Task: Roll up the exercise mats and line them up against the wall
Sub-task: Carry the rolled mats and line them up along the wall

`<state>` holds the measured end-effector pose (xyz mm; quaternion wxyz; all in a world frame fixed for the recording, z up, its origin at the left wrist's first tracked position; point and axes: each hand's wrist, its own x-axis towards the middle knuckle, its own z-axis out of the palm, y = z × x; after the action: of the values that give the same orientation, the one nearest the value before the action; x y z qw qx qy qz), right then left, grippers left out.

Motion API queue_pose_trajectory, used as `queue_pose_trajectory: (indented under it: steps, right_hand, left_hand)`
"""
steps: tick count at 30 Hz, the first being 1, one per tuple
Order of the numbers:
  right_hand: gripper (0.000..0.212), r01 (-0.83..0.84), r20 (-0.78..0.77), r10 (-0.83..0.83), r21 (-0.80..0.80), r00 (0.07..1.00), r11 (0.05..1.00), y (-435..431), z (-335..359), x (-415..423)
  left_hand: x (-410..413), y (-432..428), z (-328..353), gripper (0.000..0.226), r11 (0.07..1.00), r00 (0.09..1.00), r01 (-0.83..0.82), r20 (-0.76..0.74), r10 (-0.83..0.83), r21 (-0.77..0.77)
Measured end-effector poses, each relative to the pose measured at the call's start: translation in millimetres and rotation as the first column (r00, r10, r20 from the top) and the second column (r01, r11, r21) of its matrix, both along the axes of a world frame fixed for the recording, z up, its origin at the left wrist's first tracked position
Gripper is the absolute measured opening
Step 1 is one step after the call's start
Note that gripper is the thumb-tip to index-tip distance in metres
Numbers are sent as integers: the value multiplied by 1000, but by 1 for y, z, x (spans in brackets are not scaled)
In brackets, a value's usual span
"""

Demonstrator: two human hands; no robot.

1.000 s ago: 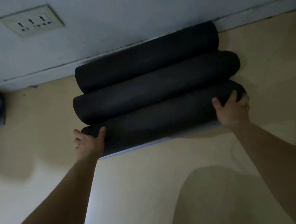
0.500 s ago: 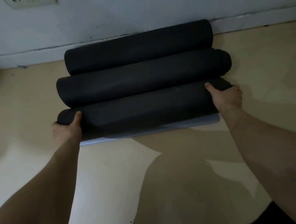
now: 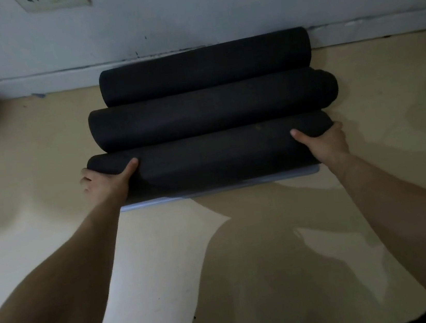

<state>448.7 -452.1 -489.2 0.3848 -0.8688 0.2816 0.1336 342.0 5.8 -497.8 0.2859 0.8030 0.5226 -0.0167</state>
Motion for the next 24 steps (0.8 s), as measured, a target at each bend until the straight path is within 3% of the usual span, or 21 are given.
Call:
queue_pose_trajectory:
  steps: [7,11,12,14,16,17,19,21,22,24]
  right_hand:
    - [103,38,30,-40,41,999,998,-1,-9,-5]
    - [108,77,69,-83,85,994,993,4,-12,-8]
    - [115,70,42,-73,61,996,996,4,-10,-6]
    - [129,-48,-48,42,-145,998,988,7,2,1]
    - [126,-308,-42,319,-405,947,861,20,19,6]
    - [124,-467,-37,514,-477,857,744,33,26,5]
    - [131,-772,-203,817,-507,540,384,74,33,1]
    - [142,-877,-414,864,-476,286,62,118,31,-5]
    - [146,-878,-461,854,-479,241,-11,134,30,-6]
    - [148,-866,-490,844,-495,218,-63,153,29,-5]
  left_hand:
    - [-1,9,-9,122,1000,995,23,93,-22,-10]
    - [-5,7,-13,122,997,980,41,191,-52,61]
    - [-5,8,-15,122,996,978,55,198,-68,70]
    - [-4,11,-18,123,995,976,79,199,-89,58]
    - [-3,12,-19,124,995,974,91,204,-99,49]
    - [-2,12,-19,124,994,974,92,203,-100,51]
    - [-1,12,-18,125,995,976,92,192,-98,40]
    - [-5,15,-16,125,993,975,121,187,-121,12]
    - [-10,17,-15,124,990,970,143,198,-139,-5]
    - [-27,17,-14,126,987,958,153,251,-139,-38]
